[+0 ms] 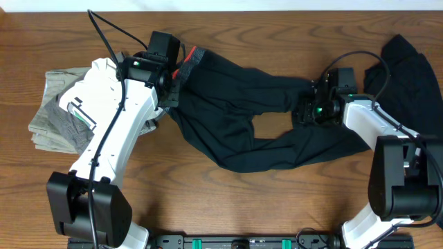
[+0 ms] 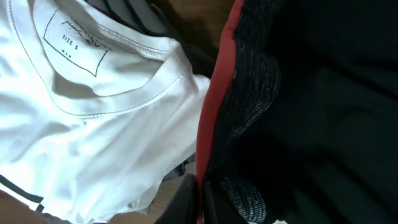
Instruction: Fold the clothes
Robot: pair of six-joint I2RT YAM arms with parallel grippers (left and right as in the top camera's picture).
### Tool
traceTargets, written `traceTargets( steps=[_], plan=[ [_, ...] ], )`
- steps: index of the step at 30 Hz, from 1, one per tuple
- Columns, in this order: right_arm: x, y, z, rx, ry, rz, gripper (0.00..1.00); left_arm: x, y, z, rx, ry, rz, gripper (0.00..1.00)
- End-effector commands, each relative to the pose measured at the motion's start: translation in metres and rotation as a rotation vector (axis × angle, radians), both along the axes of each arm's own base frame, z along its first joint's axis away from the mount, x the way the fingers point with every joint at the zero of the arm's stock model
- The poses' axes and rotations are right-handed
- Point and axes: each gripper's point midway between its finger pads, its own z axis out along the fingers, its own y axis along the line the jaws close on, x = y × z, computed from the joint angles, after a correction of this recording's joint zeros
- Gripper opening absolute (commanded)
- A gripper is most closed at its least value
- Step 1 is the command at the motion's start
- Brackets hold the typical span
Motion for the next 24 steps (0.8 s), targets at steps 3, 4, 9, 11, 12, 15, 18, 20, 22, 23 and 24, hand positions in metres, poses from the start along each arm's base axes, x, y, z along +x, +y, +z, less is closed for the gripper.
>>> traceTargets(
  steps=[3,4,9,11,12,15,18,20,22,23,24],
  plan=[
    [0.001,-0.035,-0.008,-0.190,0.002,-0.132,0.08,0.001,0.003,0.000,0.014,-0.004,0.015,0.06],
    [0.004,-0.042,-0.005,-0.222,-0.009,-0.146,0.04,0.001,0.003,0.000,0.014,-0.004,0.015,0.06],
    [0.042,-0.082,0.052,-0.398,-0.144,-0.097,0.01,0.000,0.003,0.000,0.015,-0.003,0.015,0.06],
    [0.059,-0.098,0.088,-0.467,-0.211,-0.093,0.01,0.001,0.003,0.000,0.015,-0.003,0.015,0.06],
    [0.069,-0.105,0.108,-0.501,-0.252,-0.091,0.01,0.001,0.003,0.000,0.015,-0.003,0.015,0.06],
    [0.089,-0.125,0.162,-0.604,-0.357,-0.088,0.01,0.001,0.003,0.000,0.015,-0.003,0.015,0.06],
    [0.097,-0.143,0.193,-0.688,-0.401,-0.135,0.01,0.000,0.003,0.000,0.015,-0.002,0.014,0.06],
    [0.096,-0.155,0.200,-0.725,-0.405,-0.172,0.01,0.000,0.004,0.000,0.016,0.001,0.014,0.06],
    [0.092,-0.165,0.196,-0.737,-0.380,-0.189,0.19,-0.002,0.004,0.000,0.017,0.006,0.014,0.06],
    [0.089,-0.169,0.191,-0.733,-0.360,-0.194,0.37,-0.002,0.004,0.000,0.018,0.008,0.014,0.06],
    [0.085,-0.172,0.184,-0.720,-0.330,-0.203,0.45,-0.002,0.004,0.000,0.018,0.008,0.014,0.06]
  ],
)
